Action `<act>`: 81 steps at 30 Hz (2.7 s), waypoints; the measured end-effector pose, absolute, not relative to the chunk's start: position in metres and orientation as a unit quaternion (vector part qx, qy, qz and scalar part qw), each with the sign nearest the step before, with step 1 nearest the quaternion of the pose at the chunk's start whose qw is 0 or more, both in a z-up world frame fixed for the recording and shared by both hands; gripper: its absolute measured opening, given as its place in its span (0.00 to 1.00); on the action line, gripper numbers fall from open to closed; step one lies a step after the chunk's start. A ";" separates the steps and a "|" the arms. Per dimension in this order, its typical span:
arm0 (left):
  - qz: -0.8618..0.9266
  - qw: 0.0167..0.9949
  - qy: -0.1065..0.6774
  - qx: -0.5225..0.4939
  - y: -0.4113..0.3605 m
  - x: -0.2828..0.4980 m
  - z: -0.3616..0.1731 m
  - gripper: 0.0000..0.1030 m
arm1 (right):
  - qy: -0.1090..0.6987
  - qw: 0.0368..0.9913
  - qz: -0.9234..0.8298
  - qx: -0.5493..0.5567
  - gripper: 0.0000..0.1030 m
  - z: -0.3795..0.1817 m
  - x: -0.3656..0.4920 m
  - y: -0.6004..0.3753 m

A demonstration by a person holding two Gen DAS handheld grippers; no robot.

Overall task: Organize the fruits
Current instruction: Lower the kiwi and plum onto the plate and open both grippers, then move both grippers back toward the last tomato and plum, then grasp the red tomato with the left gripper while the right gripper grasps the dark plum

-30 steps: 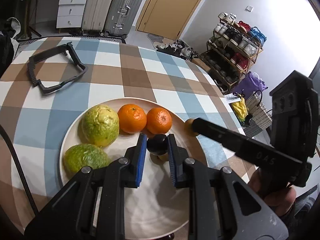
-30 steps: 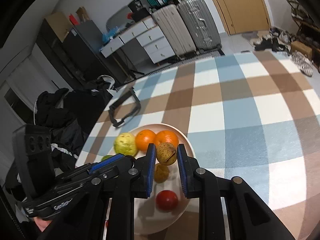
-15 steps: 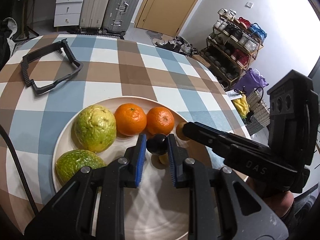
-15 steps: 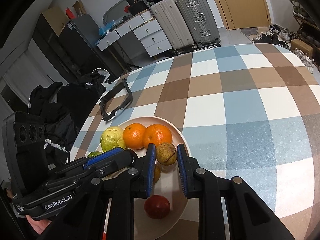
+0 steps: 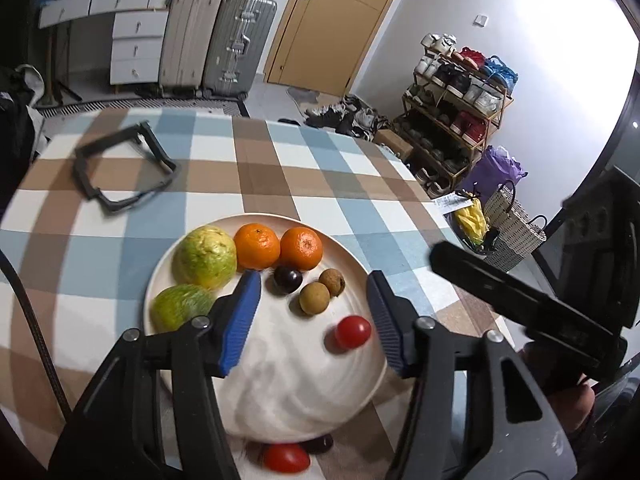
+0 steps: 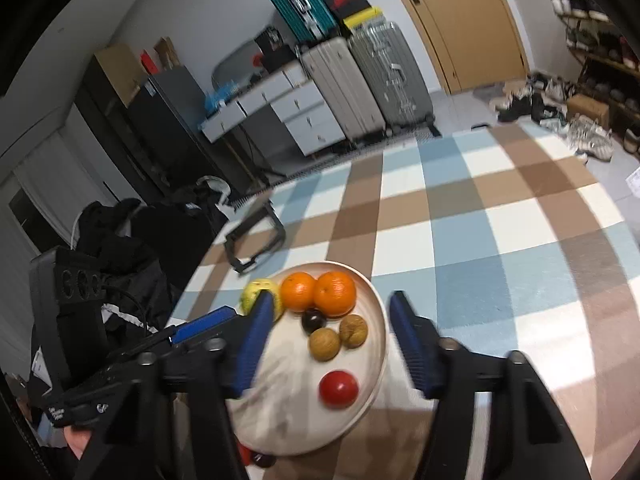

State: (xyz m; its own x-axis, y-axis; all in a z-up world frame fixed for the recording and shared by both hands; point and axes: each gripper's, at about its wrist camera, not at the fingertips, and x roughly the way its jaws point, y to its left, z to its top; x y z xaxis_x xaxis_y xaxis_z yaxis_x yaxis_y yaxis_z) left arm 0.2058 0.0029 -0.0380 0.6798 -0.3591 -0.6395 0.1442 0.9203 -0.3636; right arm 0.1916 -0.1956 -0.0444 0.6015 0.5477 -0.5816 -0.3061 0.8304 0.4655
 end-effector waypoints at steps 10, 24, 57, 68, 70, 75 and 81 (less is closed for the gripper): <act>-0.092 0.929 0.341 -0.110 0.016 0.134 -0.002 0.80 | 0.316 0.905 0.242 0.151 0.98 -0.007 0.107 -0.197; -0.044 0.939 0.329 -0.090 0.030 0.060 -0.008 0.99 | 0.289 0.918 0.238 0.128 1.00 -0.003 0.041 -0.178; -0.149 0.884 0.427 -0.122 0.018 0.107 -0.111 0.36 | 0.347 0.919 0.164 0.093 1.00 -0.084 0.025 -0.184; -0.162 0.879 0.419 -0.158 0.035 0.104 -0.112 0.28 | 0.365 0.911 0.167 0.092 1.00 -0.090 0.032 -0.181; -0.161 0.882 0.412 -0.164 0.042 0.100 -0.108 0.28 | 0.372 0.906 0.177 0.096 1.00 -0.090 0.034 -0.179; -0.159 0.888 0.393 -0.176 0.059 0.090 -0.097 0.28 | 0.388 0.896 0.197 0.086 1.00 -0.092 0.043 -0.163; -0.154 0.898 0.367 -0.189 0.083 0.073 -0.079 0.28 | 0.423 0.878 0.218 0.057 1.00 -0.101 0.063 -0.136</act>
State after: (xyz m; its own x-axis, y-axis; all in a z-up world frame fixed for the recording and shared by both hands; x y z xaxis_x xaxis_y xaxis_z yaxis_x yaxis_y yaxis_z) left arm 0.0731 0.0826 -0.0793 0.6835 -0.4146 -0.6007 0.1377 0.8815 -0.4517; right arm 0.0631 -0.1358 -0.1012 0.5475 0.4307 -0.7174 -0.3342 0.8986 0.2844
